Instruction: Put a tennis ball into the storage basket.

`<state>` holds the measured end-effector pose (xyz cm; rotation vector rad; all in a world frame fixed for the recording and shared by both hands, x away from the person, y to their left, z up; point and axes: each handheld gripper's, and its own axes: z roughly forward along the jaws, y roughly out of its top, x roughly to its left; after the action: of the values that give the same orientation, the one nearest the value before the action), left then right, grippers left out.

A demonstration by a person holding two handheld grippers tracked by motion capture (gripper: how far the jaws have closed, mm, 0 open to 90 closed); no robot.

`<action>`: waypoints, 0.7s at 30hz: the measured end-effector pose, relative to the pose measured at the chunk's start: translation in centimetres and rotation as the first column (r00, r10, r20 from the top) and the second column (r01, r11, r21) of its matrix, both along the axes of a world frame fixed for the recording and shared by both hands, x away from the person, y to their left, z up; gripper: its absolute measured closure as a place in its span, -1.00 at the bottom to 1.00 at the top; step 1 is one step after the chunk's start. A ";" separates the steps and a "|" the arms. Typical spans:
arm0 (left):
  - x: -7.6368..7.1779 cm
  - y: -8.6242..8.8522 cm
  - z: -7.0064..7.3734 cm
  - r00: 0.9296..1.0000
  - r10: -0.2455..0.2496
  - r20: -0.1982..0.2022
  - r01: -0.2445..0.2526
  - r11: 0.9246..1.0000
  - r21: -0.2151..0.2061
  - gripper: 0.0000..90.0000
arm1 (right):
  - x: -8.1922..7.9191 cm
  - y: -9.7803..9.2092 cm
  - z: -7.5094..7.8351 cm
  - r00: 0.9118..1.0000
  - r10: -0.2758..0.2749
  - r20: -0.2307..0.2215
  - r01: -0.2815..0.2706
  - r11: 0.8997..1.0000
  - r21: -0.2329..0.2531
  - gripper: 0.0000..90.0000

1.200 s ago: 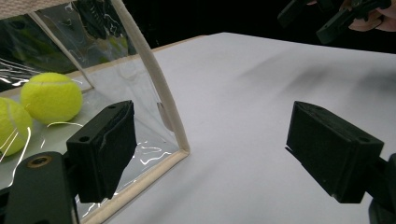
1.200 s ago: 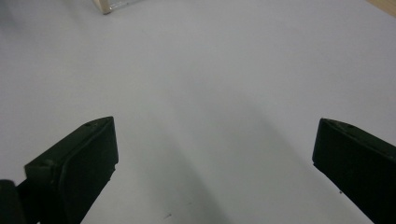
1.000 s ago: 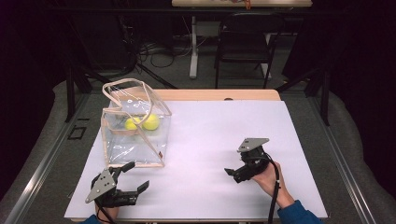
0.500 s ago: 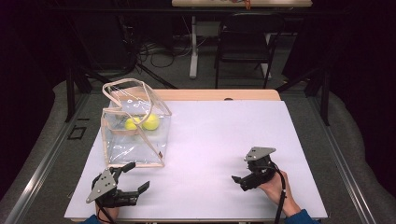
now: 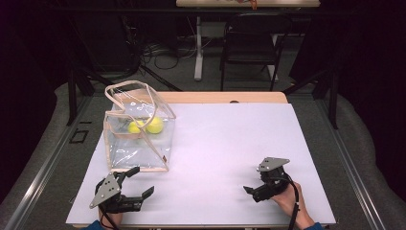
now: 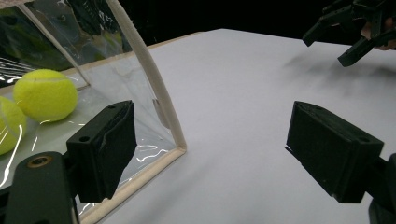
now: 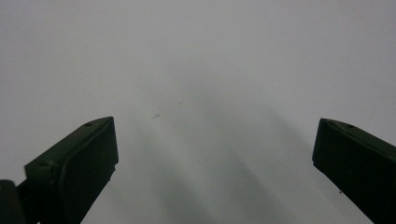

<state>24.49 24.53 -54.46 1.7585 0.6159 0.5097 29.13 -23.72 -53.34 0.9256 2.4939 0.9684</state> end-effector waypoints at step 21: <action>-0.3 0.0 -0.5 1.000 0.008 -0.016 -0.008 1.000 0.020 -0.65 | -2.5 -2.6 -2.0 0.997 -0.072 0.000 0.072 0.997 0.036 -1.00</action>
<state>24.22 24.58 -54.95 1.7811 0.6308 0.5095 26.59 -26.34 -55.32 1.0181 2.4319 0.9930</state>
